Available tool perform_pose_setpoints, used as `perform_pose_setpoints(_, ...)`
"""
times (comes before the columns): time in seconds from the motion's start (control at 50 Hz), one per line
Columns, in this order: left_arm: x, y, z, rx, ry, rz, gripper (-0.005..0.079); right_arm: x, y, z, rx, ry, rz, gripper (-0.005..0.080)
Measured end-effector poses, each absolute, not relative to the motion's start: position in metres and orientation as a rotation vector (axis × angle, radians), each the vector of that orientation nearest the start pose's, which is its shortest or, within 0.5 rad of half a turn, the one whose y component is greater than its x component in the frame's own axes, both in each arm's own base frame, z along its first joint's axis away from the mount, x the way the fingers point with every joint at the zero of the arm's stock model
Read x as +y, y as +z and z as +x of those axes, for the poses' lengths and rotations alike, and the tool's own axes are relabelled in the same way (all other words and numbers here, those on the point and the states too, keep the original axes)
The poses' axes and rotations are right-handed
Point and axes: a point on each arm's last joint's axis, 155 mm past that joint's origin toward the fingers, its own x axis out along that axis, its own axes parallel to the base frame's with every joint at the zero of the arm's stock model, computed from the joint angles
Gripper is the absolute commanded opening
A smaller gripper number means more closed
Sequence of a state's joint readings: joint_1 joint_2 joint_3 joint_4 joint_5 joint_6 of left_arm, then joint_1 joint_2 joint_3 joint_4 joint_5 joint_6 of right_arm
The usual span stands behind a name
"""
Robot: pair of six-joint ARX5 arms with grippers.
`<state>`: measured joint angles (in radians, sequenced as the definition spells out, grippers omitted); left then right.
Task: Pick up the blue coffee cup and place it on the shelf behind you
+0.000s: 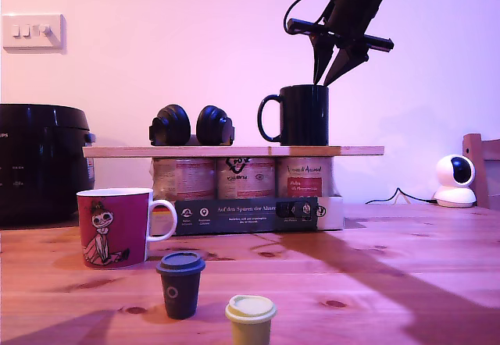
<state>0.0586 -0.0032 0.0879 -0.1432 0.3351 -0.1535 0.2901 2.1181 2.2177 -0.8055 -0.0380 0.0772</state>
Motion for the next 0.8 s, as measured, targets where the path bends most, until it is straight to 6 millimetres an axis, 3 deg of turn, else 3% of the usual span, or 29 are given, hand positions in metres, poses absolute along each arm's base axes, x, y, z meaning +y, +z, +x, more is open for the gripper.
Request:
perform_pose_setpoints(0.5,-0.047,0.172,0.239,0.072,-0.272,-0.163,-0.0020,0.172,0.251,0.561,0.711,0.282,-0.013,0.0137)
perform_pose_setpoints(0.58,-0.047,0.172,0.239,0.073,-0.272,-0.163,-0.0020,0.172,0.251,0.561,0.710,0.282,-0.014,0.0084)
perform_pose_setpoints(0.64,-0.047,0.171,0.239,0.077,-0.271,-0.164,-0.0020,0.172,0.252,0.562,0.704,0.284,-0.016,-0.0009)
perform_pose_setpoints(0.8,-0.047,0.162,0.238,0.115,-0.269,-0.171,-0.0020,0.172,0.256,0.561,0.695,0.293,-0.038,-0.0011)
